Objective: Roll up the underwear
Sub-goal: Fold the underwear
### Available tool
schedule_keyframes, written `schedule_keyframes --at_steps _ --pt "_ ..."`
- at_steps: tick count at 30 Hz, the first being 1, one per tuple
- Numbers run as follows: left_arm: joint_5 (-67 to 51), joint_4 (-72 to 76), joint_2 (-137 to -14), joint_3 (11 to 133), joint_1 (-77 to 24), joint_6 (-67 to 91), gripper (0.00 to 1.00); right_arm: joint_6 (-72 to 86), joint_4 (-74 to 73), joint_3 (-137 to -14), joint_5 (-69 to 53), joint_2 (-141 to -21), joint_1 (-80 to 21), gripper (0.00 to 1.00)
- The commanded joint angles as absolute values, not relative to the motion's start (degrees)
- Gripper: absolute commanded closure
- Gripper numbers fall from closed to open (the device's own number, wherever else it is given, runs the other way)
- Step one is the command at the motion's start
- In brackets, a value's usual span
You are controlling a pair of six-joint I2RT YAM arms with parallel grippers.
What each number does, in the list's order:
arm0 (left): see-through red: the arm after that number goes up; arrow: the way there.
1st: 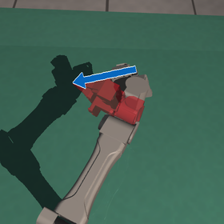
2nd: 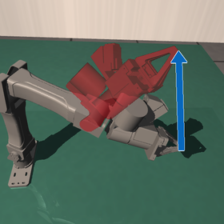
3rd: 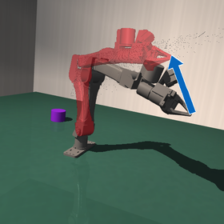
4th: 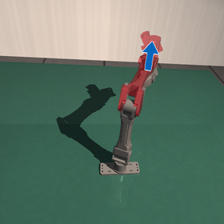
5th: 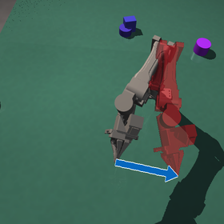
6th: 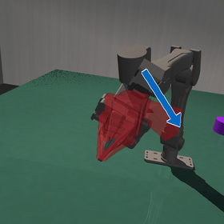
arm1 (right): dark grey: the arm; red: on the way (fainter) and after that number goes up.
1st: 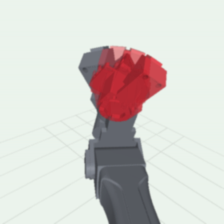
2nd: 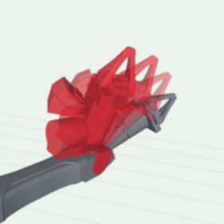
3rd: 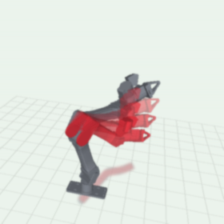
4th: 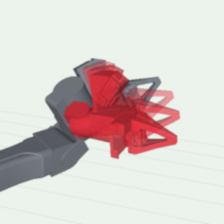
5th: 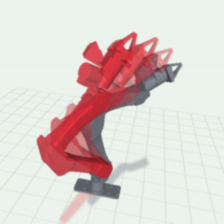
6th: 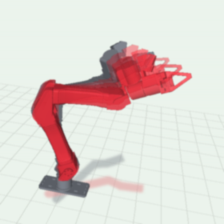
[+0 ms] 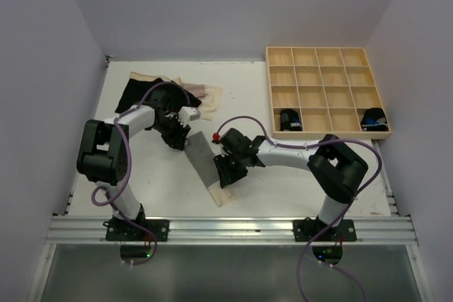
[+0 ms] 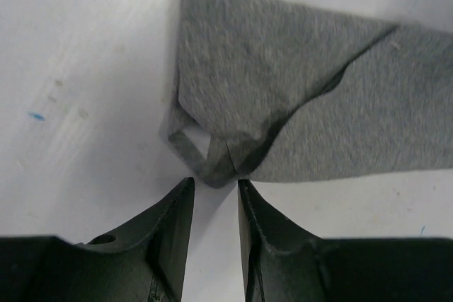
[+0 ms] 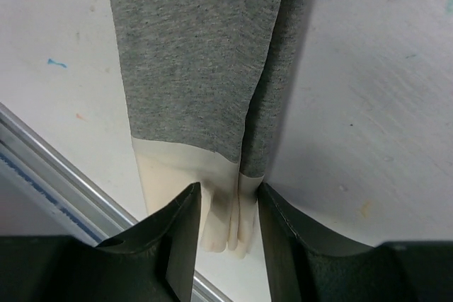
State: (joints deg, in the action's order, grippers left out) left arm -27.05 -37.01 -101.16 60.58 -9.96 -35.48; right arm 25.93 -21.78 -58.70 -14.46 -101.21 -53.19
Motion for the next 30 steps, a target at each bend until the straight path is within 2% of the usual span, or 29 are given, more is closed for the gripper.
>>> schedule_keyframes --at_steps 1,8,13,16,17,20,23,26,30 --pt "-28.4 -33.5 -107.4 64.1 -12.6 -33.8 0.65 30.0 -18.2 -55.4 -16.9 -101.2 -53.4 0.58" --pt "-29.8 -31.5 -118.0 76.7 -15.4 -28.0 0.66 30.2 -20.1 -57.7 -12.6 -99.2 -53.4 0.55" --pt "-30.1 -30.7 -116.3 81.6 -14.0 -27.4 0.62 27.1 -24.4 -59.3 -5.7 -90.8 -52.5 0.58" --pt "-32.7 -30.2 -107.3 78.0 -12.1 -31.6 0.58 25.2 -24.5 -59.2 -4.4 -83.6 -50.8 0.60" --pt "-33.4 -29.9 -101.0 74.5 -11.8 -33.3 0.57 24.8 -24.3 -59.2 -4.5 -82.2 -50.4 0.60" --pt "-35.1 -30.1 -87.3 65.7 -11.4 -41.5 0.52 23.3 -23.8 -60.5 -6.2 -80.9 -50.2 0.68" --pt "-38.6 -33.2 -74.9 57.2 -11.5 -50.9 0.50 23.6 -21.4 -61.4 -10.5 -84.5 -50.1 0.73" --pt "-37.8 -37.0 -64.8 48.9 -13.5 -59.5 0.49 25.8 -15.7 -60.6 -15.8 -89.5 -50.4 0.75" --pt "-33.3 -38.1 -56.0 38.9 -22.4 -62.9 0.48 29.1 -9.8 -59.4 -20.0 -94.3 -50.4 0.75"
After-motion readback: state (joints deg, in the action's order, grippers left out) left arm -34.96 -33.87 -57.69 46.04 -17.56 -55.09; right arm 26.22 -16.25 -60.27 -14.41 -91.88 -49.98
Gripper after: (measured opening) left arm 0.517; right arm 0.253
